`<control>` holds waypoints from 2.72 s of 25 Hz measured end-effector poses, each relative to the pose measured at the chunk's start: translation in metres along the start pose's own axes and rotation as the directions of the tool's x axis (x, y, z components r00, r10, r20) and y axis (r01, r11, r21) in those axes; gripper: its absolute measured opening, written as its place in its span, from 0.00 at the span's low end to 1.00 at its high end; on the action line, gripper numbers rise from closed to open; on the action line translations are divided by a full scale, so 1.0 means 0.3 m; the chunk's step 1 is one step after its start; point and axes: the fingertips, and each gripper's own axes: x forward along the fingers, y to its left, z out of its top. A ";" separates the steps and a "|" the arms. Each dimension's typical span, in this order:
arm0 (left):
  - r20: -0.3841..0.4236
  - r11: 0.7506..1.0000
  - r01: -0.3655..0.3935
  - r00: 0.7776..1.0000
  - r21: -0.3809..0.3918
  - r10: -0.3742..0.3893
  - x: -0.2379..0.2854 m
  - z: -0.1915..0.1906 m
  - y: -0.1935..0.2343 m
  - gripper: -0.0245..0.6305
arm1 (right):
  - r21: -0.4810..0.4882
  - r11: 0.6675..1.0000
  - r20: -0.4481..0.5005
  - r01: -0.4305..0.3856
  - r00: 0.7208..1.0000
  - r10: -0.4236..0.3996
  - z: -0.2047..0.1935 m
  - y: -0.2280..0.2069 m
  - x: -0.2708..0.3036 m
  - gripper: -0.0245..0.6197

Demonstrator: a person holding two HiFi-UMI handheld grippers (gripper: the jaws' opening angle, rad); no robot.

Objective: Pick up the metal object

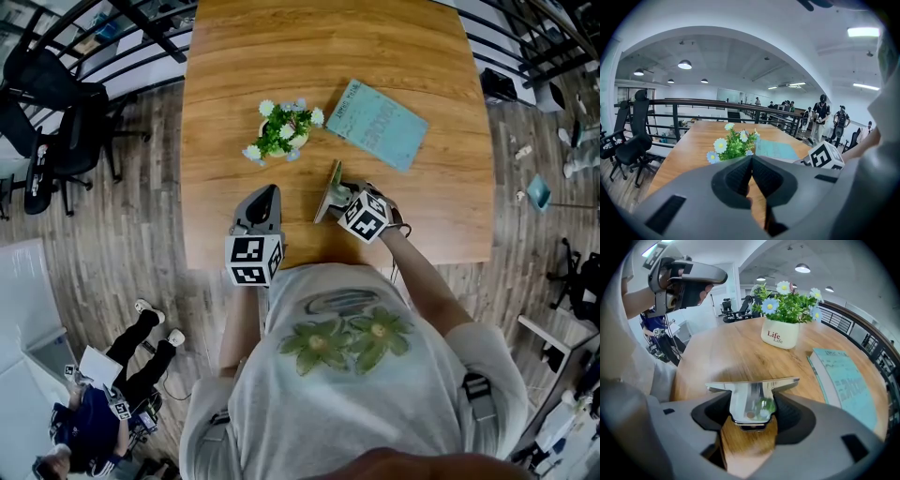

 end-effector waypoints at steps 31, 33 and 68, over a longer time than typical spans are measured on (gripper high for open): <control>0.003 1.000 -0.013 1.000 0.015 0.013 -0.020 -0.009 -0.003 0.06 | 0.070 0.993 0.379 0.095 0.918 -0.115 0.352 -0.062 -0.413 0.49; 0.005 1.000 -0.013 1.000 0.016 0.013 -0.021 -0.006 -0.004 0.06 | 0.080 0.992 0.399 0.096 0.909 -0.120 0.372 -0.065 -0.438 0.49; 0.039 1.000 0.005 0.999 -0.001 -0.005 -0.040 0.031 -0.020 0.06 | 0.082 0.985 0.602 0.155 0.780 -0.173 0.534 -0.048 -0.686 0.49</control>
